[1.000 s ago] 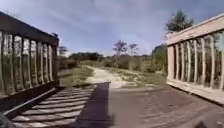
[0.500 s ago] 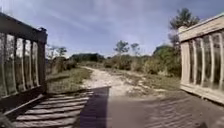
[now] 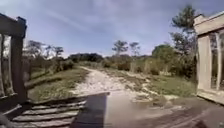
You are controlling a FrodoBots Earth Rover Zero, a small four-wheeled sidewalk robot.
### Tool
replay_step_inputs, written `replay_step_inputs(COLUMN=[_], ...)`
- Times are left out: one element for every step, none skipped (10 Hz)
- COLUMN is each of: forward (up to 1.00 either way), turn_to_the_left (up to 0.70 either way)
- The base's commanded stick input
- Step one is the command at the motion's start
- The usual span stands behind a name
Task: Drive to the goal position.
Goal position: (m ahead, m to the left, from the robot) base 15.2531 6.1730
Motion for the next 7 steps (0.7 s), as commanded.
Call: replay_step_inputs(forward=[0.85,0.85,0.85,0.85,0.85,0.85,0.85], turn_to_the_left=[0.00,0.00,0.00,0.00,0.00,0.00,0.00])
